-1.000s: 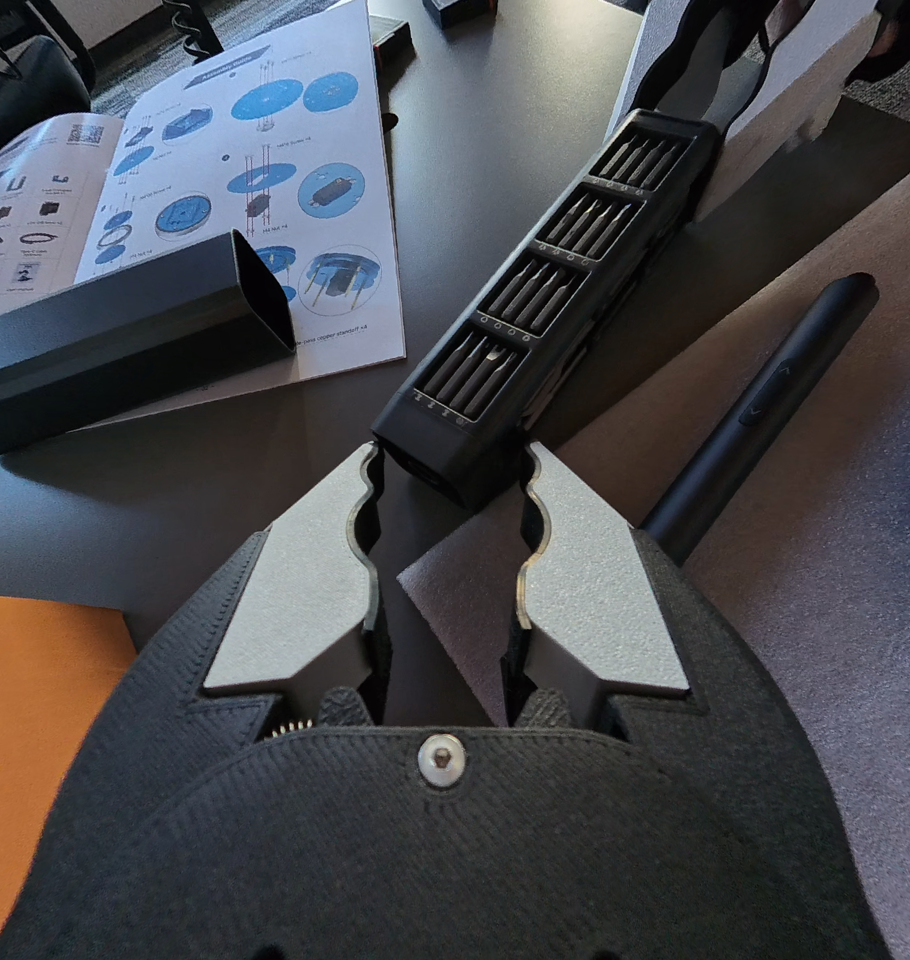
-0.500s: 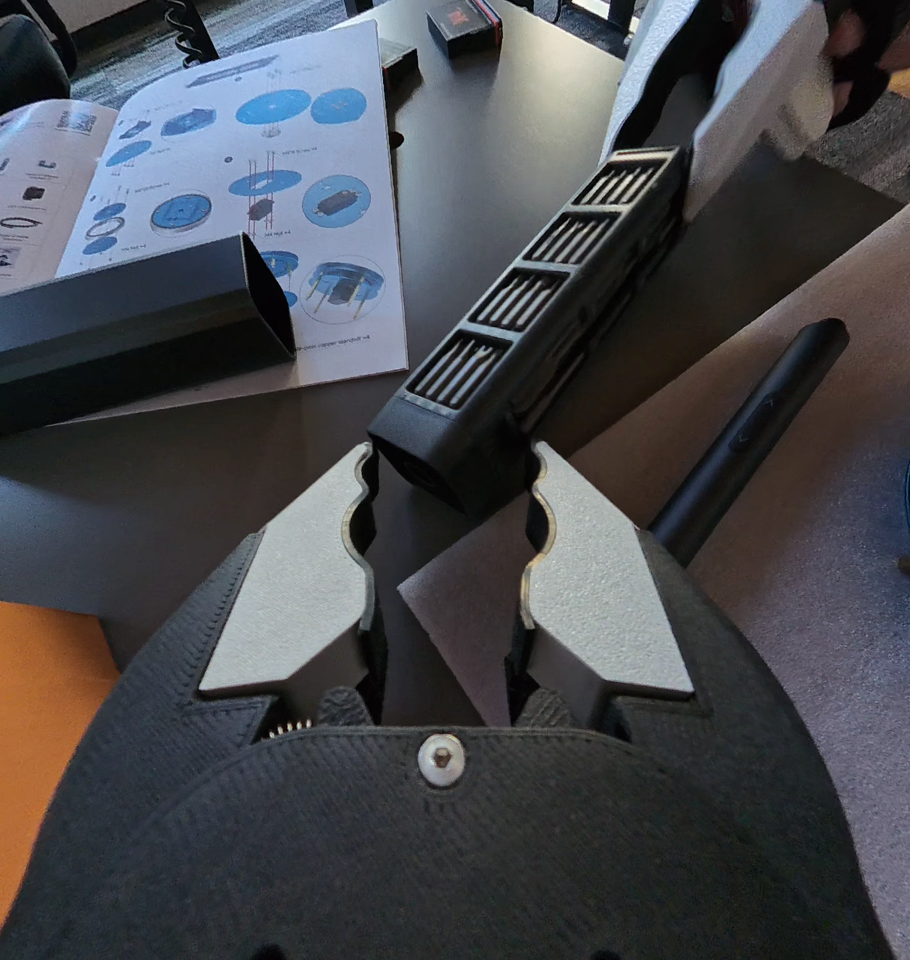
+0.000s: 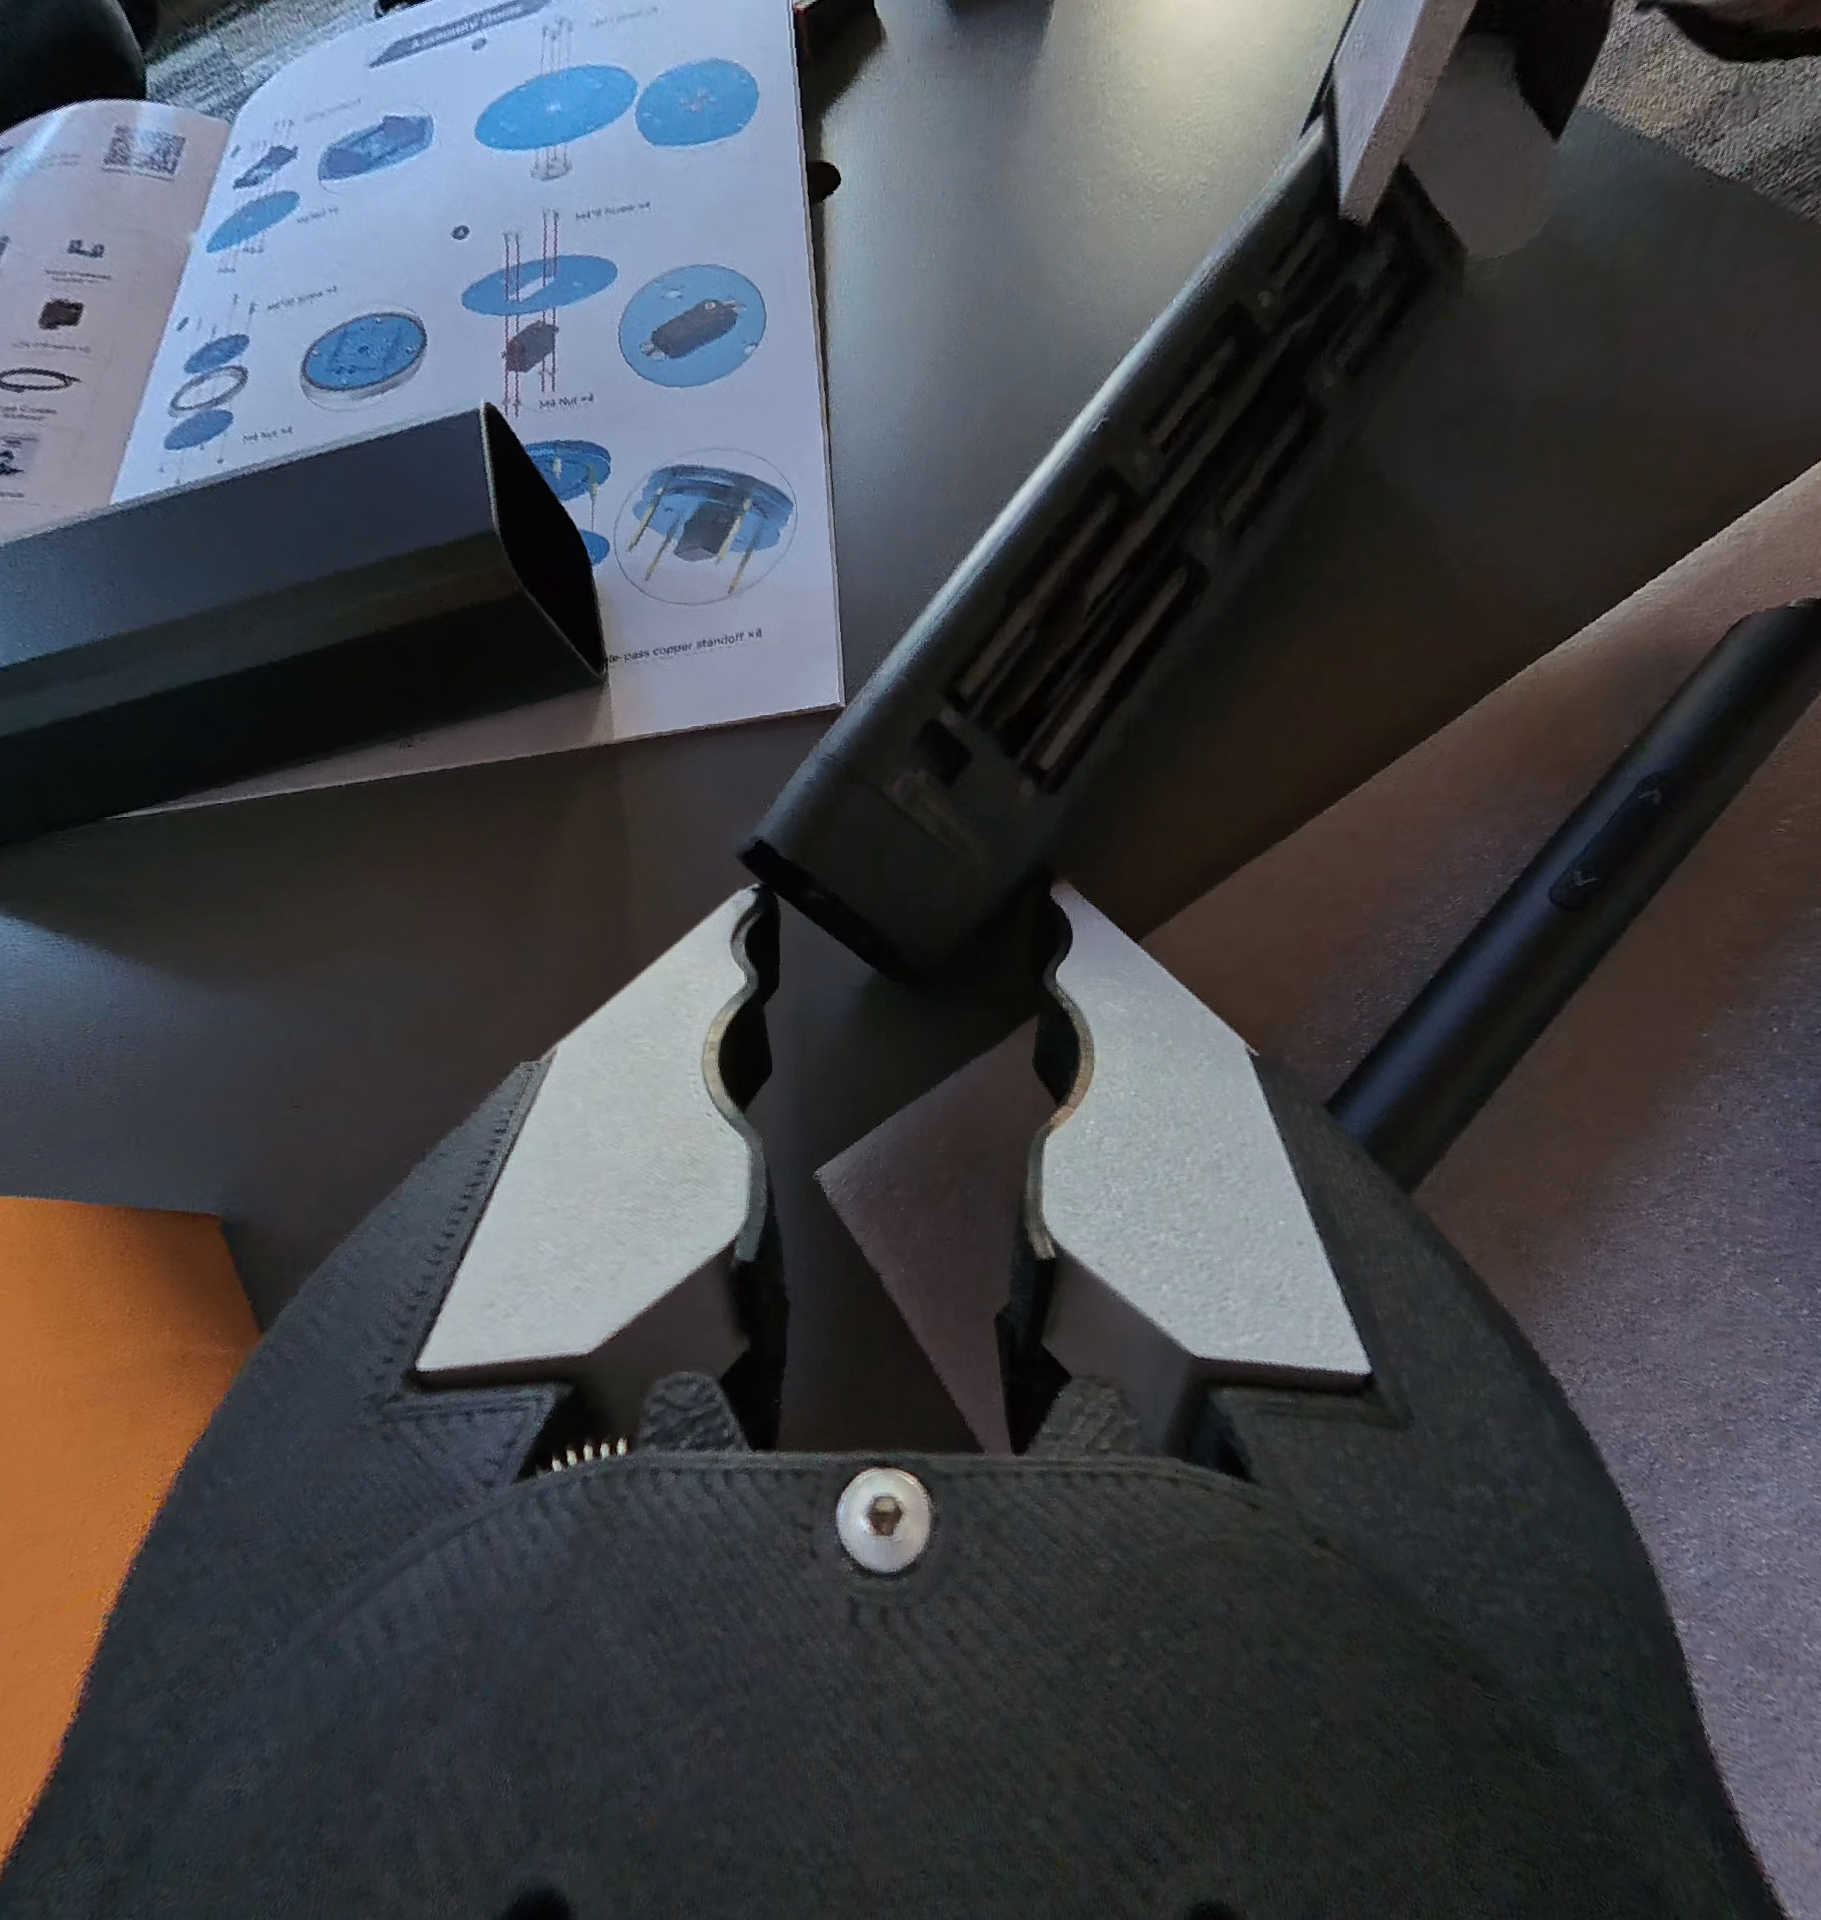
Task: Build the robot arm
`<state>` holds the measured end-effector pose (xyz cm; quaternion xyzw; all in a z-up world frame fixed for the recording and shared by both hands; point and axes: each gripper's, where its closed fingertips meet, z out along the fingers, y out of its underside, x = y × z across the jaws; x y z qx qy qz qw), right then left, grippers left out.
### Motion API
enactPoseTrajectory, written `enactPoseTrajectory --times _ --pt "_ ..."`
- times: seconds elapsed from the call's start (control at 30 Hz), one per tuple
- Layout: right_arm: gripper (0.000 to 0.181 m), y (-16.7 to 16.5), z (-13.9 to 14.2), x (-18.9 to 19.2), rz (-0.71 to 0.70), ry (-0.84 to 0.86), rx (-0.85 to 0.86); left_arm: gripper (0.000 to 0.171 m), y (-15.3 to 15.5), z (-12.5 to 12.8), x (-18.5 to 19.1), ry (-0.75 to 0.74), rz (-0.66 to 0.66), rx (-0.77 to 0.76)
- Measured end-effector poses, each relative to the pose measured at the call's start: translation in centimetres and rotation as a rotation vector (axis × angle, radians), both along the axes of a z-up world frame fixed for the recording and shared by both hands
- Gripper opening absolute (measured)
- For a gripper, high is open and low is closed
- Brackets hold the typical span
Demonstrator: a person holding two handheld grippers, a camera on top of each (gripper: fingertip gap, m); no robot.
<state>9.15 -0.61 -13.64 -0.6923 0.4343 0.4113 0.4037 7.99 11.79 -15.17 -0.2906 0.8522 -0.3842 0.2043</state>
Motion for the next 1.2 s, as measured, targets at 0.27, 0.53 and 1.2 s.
enactPoseTrajectory --times 0.27,0.53,1.2 --pt "0.045 -0.4 0.0 -0.9 0.034 0.161 -0.034 0.035 -0.2 0.1 -1.1 -0.023 -0.026 0.049" --pt "0.045 -0.5 -0.3 0.4 0.029 -0.071 -0.122 0.034 -0.5 0.2 -1.1 -0.041 -0.033 0.05" --pt "0.063 -1.4 0.1 -0.2 0.234 -0.181 -0.214 0.033 -1.2 0.3 -0.7 -0.039 -0.046 0.023"
